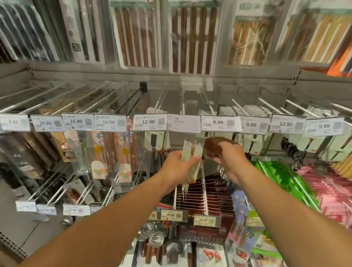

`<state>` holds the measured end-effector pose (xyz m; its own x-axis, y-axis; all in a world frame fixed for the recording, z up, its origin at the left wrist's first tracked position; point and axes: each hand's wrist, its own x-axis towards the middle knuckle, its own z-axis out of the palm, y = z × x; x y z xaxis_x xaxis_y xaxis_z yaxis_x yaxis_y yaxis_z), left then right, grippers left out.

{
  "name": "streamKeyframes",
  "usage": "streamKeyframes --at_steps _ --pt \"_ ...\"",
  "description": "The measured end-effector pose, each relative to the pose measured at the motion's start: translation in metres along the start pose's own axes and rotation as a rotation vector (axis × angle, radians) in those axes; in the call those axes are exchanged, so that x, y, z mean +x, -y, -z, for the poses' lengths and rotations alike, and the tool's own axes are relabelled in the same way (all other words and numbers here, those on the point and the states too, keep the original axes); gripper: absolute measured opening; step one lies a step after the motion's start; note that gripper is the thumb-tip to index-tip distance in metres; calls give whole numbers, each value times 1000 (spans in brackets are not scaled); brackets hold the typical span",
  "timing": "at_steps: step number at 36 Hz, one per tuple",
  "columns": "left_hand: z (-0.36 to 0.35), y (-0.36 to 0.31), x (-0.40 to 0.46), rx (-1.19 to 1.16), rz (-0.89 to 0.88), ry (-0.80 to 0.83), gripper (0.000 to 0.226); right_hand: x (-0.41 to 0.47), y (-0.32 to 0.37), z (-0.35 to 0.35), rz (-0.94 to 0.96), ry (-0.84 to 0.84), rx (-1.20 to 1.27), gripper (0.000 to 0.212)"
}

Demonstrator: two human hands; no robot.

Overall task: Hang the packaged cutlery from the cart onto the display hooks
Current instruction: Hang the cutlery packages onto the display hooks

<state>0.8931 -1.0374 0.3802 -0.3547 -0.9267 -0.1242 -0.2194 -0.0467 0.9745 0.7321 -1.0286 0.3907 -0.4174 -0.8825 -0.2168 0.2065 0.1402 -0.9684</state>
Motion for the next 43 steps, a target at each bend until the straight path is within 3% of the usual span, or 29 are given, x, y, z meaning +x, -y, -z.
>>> streamKeyframes --at_steps 3,6,10,18,24,30,37,42,43 --pt "-7 -6 1 9 -19 31 16 -13 10 5 16 202 -4 25" --pt "-15 -12 3 22 -25 38 15 -18 17 5 73 222 -114 21" --pt "-20 -15 7 1 -28 42 13 -18 23 6 78 183 -88 19" --pt "-20 -22 19 -3 -55 -33 25 -17 25 0 122 118 -8 35" --pt "-20 -18 25 29 -121 -55 29 -15 31 -1 108 82 126 27" --pt "-24 -18 27 103 -188 -14 26 0 28 1 100 10 31 36" --pt "-27 -21 32 192 -168 -16 6 14 19 -3 71 -74 -52 51" --pt "-23 -16 46 276 -95 -86 28 -1 22 -11 94 -217 -304 16" --pt "-23 -14 50 290 -74 -106 28 -4 21 -10 125 -231 -339 19"
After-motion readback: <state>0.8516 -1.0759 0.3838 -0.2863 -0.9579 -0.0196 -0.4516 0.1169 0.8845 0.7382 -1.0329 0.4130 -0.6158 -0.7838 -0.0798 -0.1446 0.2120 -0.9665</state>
